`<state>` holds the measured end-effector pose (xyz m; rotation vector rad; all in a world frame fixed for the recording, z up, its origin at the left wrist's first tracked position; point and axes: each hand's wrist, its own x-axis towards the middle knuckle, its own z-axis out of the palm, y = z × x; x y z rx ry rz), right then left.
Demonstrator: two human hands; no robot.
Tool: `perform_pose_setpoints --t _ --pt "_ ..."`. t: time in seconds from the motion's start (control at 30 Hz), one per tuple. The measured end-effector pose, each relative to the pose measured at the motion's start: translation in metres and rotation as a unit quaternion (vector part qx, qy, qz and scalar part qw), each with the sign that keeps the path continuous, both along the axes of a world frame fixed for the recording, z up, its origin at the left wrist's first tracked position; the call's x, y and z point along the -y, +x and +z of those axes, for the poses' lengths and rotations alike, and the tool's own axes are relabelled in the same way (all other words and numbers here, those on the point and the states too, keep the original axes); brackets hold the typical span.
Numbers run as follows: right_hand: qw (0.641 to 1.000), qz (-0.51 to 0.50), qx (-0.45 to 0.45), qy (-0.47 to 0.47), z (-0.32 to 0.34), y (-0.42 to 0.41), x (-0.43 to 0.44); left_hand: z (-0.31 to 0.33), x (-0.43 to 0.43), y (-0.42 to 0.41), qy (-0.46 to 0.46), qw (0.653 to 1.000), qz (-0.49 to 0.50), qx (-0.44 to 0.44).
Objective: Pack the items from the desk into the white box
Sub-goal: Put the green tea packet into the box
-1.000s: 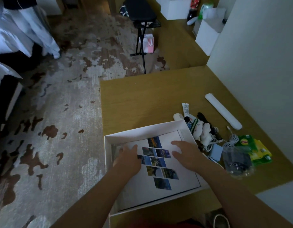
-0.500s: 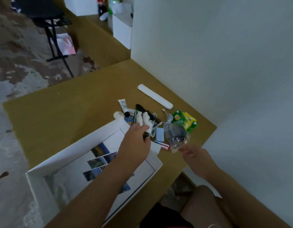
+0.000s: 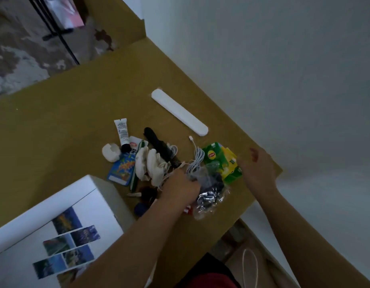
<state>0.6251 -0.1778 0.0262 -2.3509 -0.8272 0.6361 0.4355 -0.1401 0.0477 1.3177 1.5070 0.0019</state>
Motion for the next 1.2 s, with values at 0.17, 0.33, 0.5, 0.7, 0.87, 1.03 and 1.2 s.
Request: perform_pose_setpoints --t 0.17,0.33,0.5,0.7,0.87,1.03,1.2 --pt "0.977 0.146 -0.125 -0.091 -0.026 0.016 -0.047 -0.019 -0.011 0.022 -0.031 0.997 -0.019 -0.064" --pt "0.957 0.213 -0.131 -0.144 -0.037 0.016 -0.061 -0.022 -0.010 0.032 0.012 0.982 -0.094 -0.163" --pt "0.958 0.171 -0.188 -0.132 -0.043 0.019 -0.049 -0.027 -0.004 0.042 0.040 0.942 -0.199 -0.268" --pt "0.964 0.104 -0.197 -0.145 -0.044 0.028 -0.036 -0.028 -0.002 0.047 0.085 0.939 -0.183 -0.280" --pt "0.980 0.073 -0.169 -0.079 -0.037 0.028 -0.023 -0.036 0.011 0.049 0.206 0.932 -0.189 -0.232" --pt "0.980 0.065 -0.160 -0.095 -0.034 0.018 -0.021 -0.045 0.016 0.047 0.216 0.926 -0.261 -0.168" --pt "0.981 0.068 -0.053 -0.174 -0.030 0.017 -0.013 -0.046 0.014 0.049 0.193 0.916 -0.289 -0.201"
